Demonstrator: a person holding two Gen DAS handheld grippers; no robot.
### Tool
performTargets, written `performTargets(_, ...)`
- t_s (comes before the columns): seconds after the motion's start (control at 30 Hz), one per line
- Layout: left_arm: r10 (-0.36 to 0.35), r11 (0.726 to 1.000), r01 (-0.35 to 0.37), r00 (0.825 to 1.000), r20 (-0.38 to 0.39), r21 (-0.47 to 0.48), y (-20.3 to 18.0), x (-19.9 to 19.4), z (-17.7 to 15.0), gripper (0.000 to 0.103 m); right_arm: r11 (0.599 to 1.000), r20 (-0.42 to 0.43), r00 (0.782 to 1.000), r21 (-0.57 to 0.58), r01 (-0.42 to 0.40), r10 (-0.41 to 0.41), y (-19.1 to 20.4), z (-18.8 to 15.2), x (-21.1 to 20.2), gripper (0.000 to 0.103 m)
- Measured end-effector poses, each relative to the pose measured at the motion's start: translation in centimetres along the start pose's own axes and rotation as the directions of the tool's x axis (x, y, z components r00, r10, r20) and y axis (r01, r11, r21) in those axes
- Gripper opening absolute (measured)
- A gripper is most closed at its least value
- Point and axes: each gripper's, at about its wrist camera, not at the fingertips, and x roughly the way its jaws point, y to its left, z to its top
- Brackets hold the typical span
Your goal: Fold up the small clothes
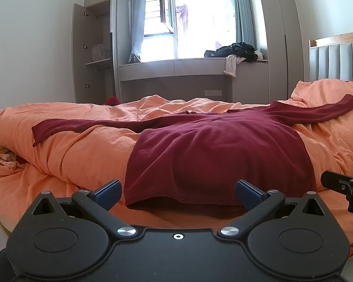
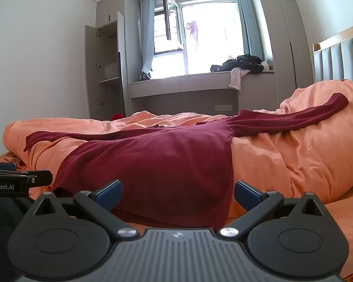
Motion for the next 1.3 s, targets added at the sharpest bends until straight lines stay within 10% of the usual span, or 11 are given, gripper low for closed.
performTargets(1.3,0.002,1.0,-0.002,1.0,-0.007,0.009,-0.03,0.03,0.01,0.103,1.0,0.003,1.0,0.017,-0.002,0.002,-0.2,-0.19,0.2,0.103)
